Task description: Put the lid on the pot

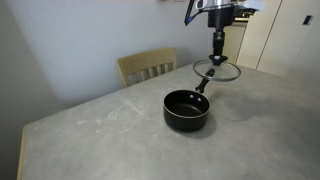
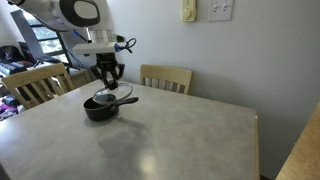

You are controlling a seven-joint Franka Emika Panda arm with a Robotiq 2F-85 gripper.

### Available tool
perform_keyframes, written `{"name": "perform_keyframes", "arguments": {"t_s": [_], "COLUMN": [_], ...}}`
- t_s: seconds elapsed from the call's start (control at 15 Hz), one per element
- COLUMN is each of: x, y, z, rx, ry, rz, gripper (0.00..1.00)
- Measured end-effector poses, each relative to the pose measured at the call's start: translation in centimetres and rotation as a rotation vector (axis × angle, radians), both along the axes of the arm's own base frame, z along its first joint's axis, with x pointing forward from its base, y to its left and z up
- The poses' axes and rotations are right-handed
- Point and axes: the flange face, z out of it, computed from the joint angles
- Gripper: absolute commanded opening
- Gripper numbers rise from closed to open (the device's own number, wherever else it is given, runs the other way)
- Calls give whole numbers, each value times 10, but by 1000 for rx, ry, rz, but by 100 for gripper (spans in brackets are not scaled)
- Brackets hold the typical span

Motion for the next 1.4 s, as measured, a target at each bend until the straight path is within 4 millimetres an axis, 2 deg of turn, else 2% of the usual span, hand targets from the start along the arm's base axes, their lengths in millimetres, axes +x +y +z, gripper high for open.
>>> {"name": "perform_keyframes", "arguments": {"t_s": [0.33,0.8,1.0,1.4], "x": [12,7,4,14], "y": [54,126,139,132], "z": [10,-9,-24,-58], "rx": [-3,-10,-38,-49], "ry": [-35,-16,-7,-20], "rz": [-47,-92,-104,-109], "gripper": [15,15,15,15]}}
